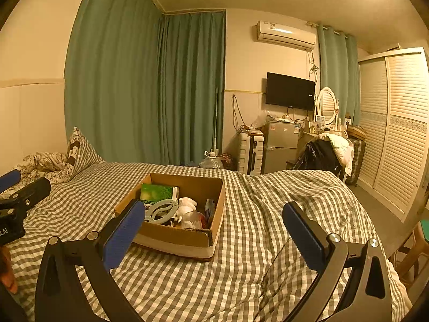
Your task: Organize objects
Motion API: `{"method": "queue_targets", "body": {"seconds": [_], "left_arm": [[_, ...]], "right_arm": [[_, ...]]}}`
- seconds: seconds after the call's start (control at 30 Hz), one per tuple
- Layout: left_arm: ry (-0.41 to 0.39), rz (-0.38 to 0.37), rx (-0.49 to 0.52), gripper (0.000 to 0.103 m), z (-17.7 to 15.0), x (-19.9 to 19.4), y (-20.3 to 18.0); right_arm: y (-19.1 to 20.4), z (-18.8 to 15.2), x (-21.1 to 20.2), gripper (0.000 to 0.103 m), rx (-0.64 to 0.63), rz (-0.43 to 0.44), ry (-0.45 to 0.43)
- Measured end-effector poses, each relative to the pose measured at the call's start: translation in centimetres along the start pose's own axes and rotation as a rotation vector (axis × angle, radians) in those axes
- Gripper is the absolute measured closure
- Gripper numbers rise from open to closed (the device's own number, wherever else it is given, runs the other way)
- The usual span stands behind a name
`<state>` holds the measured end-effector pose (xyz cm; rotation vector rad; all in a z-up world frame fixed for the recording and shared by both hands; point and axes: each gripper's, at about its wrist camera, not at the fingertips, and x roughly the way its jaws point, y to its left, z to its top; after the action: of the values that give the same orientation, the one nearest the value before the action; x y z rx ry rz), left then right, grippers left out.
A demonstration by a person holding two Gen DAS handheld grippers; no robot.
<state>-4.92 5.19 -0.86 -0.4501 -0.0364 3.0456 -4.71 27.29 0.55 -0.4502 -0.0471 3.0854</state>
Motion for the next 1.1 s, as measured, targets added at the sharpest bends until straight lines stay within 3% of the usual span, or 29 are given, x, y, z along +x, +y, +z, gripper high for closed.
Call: {"method": "queue_targets", "body": {"seconds": [1.1], "left_arm": [[0.034,-0.015,0.031,0.000,-0.12,0.00,-0.82]], "right_arm": [[0.12,0.23,-0.58,0.000,0.000,0.003,0.003]]}}
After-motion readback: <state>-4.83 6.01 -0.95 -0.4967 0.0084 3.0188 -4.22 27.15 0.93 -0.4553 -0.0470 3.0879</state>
